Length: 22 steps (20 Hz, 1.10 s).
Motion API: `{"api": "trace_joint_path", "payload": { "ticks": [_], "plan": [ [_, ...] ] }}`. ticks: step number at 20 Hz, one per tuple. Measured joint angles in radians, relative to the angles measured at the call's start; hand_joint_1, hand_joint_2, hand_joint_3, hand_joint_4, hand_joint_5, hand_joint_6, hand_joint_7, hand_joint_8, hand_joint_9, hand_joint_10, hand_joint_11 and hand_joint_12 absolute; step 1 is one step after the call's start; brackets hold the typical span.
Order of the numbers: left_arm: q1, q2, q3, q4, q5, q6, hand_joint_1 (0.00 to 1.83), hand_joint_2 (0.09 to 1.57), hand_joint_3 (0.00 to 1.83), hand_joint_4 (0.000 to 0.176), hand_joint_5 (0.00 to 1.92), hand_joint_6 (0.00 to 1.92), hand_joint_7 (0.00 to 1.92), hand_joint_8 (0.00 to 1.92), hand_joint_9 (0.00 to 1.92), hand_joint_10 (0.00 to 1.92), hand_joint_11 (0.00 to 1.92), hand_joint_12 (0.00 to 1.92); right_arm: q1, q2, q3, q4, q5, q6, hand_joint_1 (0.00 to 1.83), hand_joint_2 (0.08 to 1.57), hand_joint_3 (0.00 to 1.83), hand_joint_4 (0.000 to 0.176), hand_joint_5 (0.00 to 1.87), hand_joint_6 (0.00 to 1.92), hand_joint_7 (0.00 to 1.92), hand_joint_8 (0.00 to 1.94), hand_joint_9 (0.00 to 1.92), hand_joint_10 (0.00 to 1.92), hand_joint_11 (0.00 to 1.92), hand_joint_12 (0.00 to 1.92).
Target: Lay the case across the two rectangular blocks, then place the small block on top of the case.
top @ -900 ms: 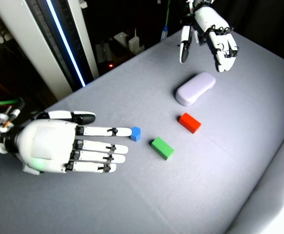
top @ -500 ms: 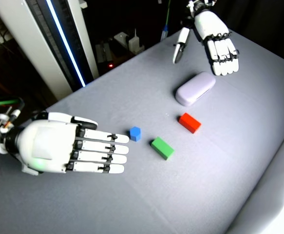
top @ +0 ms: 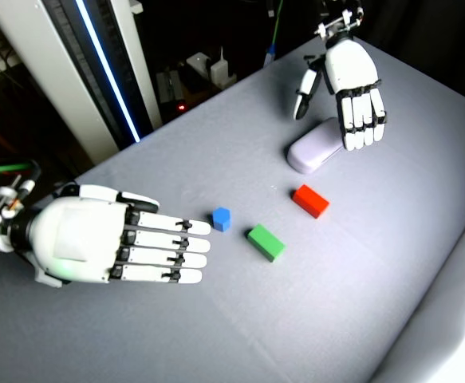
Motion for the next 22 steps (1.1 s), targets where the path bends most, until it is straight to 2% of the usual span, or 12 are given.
{"api": "trace_joint_path", "payload": {
  "ticks": [2,4,5,6,7,9,12,13,16,17,18,22],
  "plan": [
    [-0.001,-0.014,0.013,-0.014,0.019,0.002,0.93,0.88,0.0,0.0,0.37,0.01,0.42,0.01,0.44,0.01,0.15,0.7,0.0,0.0,0.0,0.001,-0.001,0.0,0.44,1.42,0.0,0.0,0.25,0.0,0.22,0.0,0.14,0.0,0.06,0.2],
    [-0.002,-0.021,0.019,-0.023,0.025,0.003,1.12,1.0,0.0,0.0,0.71,0.02,0.79,0.03,0.78,0.07,0.39,0.96,0.0,0.0,0.0,0.0,-0.001,0.001,0.41,1.42,0.0,0.0,0.26,0.0,0.23,0.0,0.14,0.0,0.06,0.2],
    [-0.002,-0.023,0.02,-0.023,0.024,0.003,1.23,1.05,0.0,0.0,0.99,0.58,1.06,0.7,1.05,0.13,0.66,1.03,0.0,0.0,0.0,0.0,-0.002,0.001,0.41,1.42,0.0,0.0,0.26,0.0,0.22,0.0,0.14,0.0,0.05,0.2],
    [-0.007,-0.023,0.019,-0.029,0.013,0.003,1.26,1.08,0.0,0.0,1.04,0.67,1.06,0.97,1.16,0.17,0.71,1.12,0.0,0.0,0.0,0.0,-0.001,0.001,0.39,1.42,0.0,0.0,0.26,0.0,0.23,0.0,0.14,0.0,0.06,0.21],
    [-0.009,-0.022,0.009,-0.031,0.005,0.007,1.36,1.07,0.0,0.0,1.08,0.62,1.08,0.88,1.01,0.98,0.73,1.15,0.0,0.0,0.0,0.0,-0.001,0.001,0.39,1.43,0.0,0.0,0.25,0.0,0.23,0.0,0.14,0.0,0.04,0.2],
    [-0.009,0.0,-0.04,-0.012,-0.031,-0.001,1.27,1.09,0.0,0.0,1.07,0.65,1.03,1.09,1.0,0.7,0.81,1.16,0.0,0.0,0.0,0.0,-0.002,0.001,0.37,1.44,0.0,0.0,0.24,0.0,0.23,0.0,0.14,0.0,0.01,0.3],
    [-0.02,0.029,-0.077,0.039,-0.171,-0.06,1.27,1.05,0.0,0.0,1.15,0.56,1.12,0.92,1.18,0.47,0.93,1.2,0.0,0.0,0.0,-0.001,-0.001,0.001,0.39,1.44,0.0,0.0,0.24,0.0,0.24,0.0,0.15,0.0,0.0,0.35],
    [-0.038,0.032,-0.077,0.042,-0.204,-0.068,1.37,1.06,0.01,0.0,1.07,0.63,1.06,0.88,1.03,1.02,0.86,1.28,0.0,0.0,0.0,0.0,-0.002,0.001,0.42,1.44,0.0,0.0,0.25,0.0,0.23,0.0,0.15,0.0,0.0,0.35],
    [-0.132,-0.003,-0.047,0.064,-0.267,-0.07,1.39,1.08,0.0,0.0,1.01,0.81,1.13,0.78,0.92,1.18,0.62,1.43,0.0,0.0,0.0,0.0,-0.002,0.001,0.4,1.44,0.0,0.0,0.25,0.0,0.21,0.0,0.14,0.0,0.0,0.32],
    [-0.166,-0.041,-0.023,0.06,-0.269,-0.07,1.39,1.06,0.0,0.0,1.11,0.56,1.14,0.83,0.94,1.17,0.62,1.4,0.0,-0.001,0.0,0.0,-0.002,0.002,0.42,1.44,0.0,0.0,0.25,0.0,0.19,0.0,0.12,0.0,0.0,0.29],
    [-0.2,-0.081,0.005,0.071,-0.238,-0.072,1.39,1.08,0.0,0.0,1.0,0.76,1.11,0.85,0.93,1.16,0.66,1.32,0.0,-0.002,0.0,-0.001,-0.001,0.001,0.43,1.45,0.0,0.0,0.23,0.0,0.17,0.0,0.11,0.0,0.0,0.27],
    [-0.311,-0.198,0.097,0.147,-0.075,-0.072,1.4,1.05,0.0,0.0,1.04,0.66,1.18,0.7,1.02,1.1,0.87,1.19,0.0,-0.007,0.008,0.001,-0.002,0.001,0.41,1.44,0.0,0.017,0.2,0.0,0.17,0.0,0.13,0.0,0.03,0.23]
  ]
}}
